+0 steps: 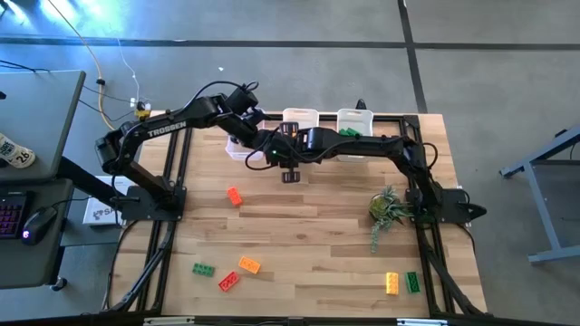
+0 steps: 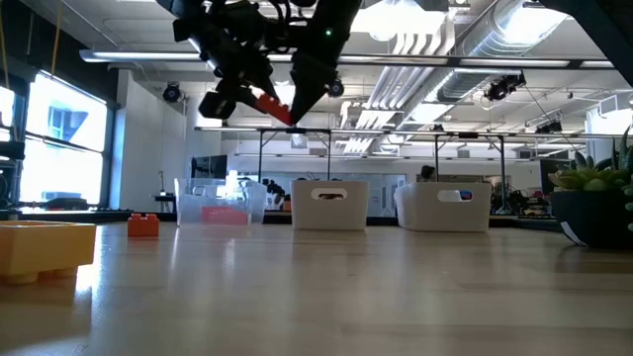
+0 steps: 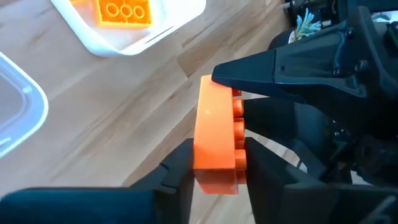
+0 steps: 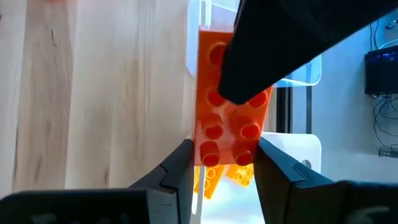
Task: Sort & place blocks by color
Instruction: Put the orange game piece into the transparent bin, then put the yellow game piece into the left white bin
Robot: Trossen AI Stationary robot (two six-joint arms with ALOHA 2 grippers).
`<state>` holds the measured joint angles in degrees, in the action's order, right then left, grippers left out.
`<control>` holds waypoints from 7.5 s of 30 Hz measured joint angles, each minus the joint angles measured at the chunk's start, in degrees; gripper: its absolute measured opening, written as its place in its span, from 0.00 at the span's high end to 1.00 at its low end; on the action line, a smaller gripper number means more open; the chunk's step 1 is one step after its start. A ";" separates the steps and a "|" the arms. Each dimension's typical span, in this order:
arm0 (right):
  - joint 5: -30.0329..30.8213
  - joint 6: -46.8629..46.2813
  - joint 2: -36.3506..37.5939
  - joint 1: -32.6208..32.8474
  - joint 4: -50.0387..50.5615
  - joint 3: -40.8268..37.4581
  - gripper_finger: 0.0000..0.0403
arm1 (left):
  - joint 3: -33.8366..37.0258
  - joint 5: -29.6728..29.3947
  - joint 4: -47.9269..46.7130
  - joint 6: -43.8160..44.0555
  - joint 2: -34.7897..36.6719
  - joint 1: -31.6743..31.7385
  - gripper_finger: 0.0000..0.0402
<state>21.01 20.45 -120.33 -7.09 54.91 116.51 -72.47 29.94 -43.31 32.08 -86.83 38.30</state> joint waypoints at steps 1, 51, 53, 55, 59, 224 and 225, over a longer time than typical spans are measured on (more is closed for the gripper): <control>0.16 0.04 0.00 -0.02 0.09 0.00 0.73 | -0.02 -0.72 0.06 -0.37 0.00 0.00 0.80; -7.38 -86.71 -0.24 14.91 34.74 -1.18 0.44 | 3.59 -33.27 -2.01 -31.90 -3.02 12.68 0.64; -7.76 -90.65 -0.24 16.78 35.43 -1.18 0.44 | 3.59 -34.16 -1.72 -31.86 -3.02 12.63 0.62; -7.44 -93.52 -0.24 18.82 34.91 -1.18 0.44 | 3.59 -34.93 -1.75 -31.82 -3.02 12.66 0.61; -7.55 -97.96 -0.23 22.49 35.10 -1.20 0.44 | 3.59 -35.31 -1.77 -31.81 -3.02 12.68 0.61; -29.57 -53.34 17.27 -6.25 -43.11 -47.91 0.73 | 3.52 -24.73 -10.41 -23.43 -2.97 4.26 0.61; -30.54 -51.83 17.45 -7.28 -43.79 -47.88 0.73 | 3.52 -24.73 -11.18 -22.67 -2.97 4.26 0.61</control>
<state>-9.53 -31.38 -102.89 -14.37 11.13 68.63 -68.95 5.21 -54.49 9.41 -89.80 42.57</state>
